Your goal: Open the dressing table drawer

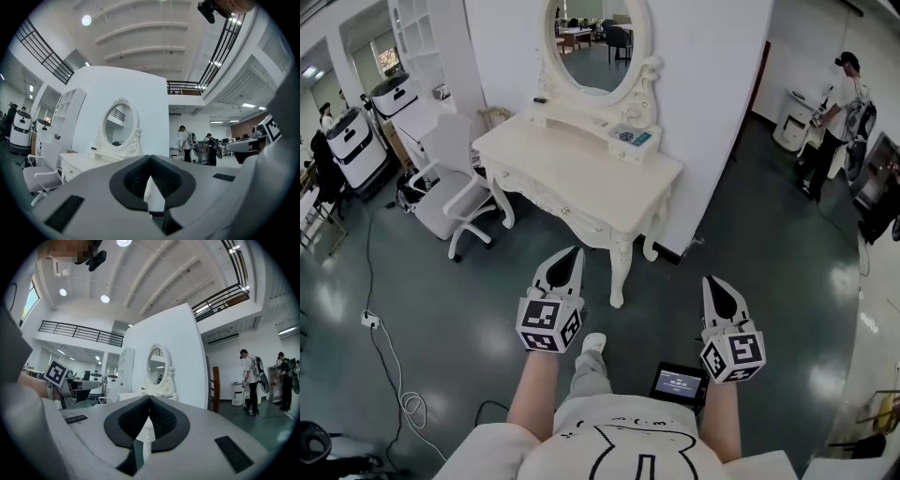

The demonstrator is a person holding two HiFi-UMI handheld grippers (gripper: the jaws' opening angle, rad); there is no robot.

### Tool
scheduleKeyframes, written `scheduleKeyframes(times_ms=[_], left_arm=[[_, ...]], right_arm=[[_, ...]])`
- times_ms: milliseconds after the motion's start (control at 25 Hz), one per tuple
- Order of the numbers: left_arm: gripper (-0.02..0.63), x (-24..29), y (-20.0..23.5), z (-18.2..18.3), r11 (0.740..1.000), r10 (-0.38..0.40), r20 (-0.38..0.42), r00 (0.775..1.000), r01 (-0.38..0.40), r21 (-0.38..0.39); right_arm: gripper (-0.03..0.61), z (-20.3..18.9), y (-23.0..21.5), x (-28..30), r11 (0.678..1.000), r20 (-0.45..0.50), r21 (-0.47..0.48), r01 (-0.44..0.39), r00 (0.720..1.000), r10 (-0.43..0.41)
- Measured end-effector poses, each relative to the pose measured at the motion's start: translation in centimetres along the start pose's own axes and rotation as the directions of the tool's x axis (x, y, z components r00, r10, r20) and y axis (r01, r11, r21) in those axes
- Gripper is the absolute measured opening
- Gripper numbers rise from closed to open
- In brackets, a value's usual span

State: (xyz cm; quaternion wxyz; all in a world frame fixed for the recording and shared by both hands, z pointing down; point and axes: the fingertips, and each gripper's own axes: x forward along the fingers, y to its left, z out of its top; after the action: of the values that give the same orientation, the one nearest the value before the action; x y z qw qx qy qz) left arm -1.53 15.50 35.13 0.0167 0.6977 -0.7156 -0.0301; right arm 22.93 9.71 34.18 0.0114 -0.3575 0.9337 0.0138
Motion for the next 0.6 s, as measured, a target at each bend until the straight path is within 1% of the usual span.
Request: scheduleKeyframes(times_ms=[120,600], left_arm=[[0.018,3.2,1.6,-0.1,1.0,-0.022,-0.007,1.0,0.022,0.0],[0.02,15.4,8.7,-0.8,0.996,-0.087,-0.034,0.996,0.087,-0.017]], right_arm=[[0.025,0.0,-0.8,2.9,1.0,-0.001,-0.005,0.021,1.0,-0.021],[0.025,-1.1,-2.8,15.9,0.998,-0.044,-0.033,0.048,0.998,-0.049]])
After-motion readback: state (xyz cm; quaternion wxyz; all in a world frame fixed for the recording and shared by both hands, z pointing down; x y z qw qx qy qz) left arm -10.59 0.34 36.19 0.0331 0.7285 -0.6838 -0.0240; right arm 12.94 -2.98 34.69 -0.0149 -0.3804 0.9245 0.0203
